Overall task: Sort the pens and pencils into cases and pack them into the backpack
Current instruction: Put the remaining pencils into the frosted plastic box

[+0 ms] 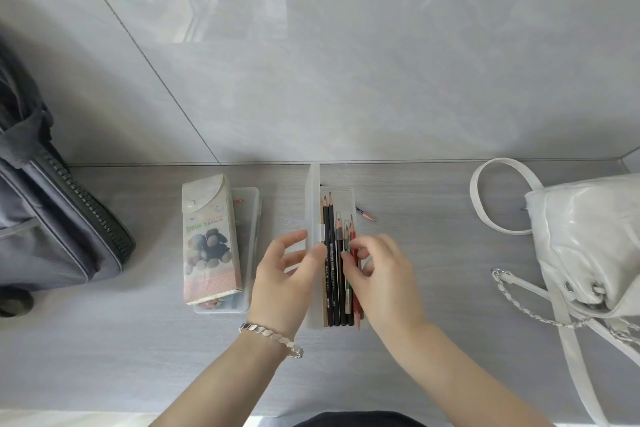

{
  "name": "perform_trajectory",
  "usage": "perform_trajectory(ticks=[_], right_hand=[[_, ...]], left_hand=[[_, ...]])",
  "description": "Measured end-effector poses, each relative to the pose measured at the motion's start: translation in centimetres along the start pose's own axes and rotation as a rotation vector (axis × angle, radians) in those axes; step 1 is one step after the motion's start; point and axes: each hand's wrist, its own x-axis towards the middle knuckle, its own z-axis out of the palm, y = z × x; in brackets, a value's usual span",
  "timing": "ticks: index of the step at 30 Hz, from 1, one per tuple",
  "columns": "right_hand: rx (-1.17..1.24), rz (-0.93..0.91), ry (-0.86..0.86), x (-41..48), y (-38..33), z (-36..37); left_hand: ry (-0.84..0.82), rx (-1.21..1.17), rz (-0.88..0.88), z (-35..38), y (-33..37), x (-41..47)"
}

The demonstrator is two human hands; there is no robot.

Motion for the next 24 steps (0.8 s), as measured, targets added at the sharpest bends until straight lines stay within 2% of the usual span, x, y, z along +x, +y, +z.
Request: perform_trajectory(ticks=[7,13,19,24], right_hand=[[0.035,0.007,0.023,0.3,1.3,0.8],[-0.108,-0.23,0.023,-0.3,1.7,0.4],[-0.308,-0.278,-0.143,-0.4,2.5,0.4],[-0.24,-0.27,-0.28,1.4,2.7,-0.2]], left_hand=[[-0.02,0.0,-0.008,0.3,-0.2,-0.2],[-0.004,-0.017,0.003,0.0,0.2,0.0],[-0.022,0.012,0.044,0.0,0.9,0.4],[-0.027,0.037,0.071,-0.1,1.3,1.2]])
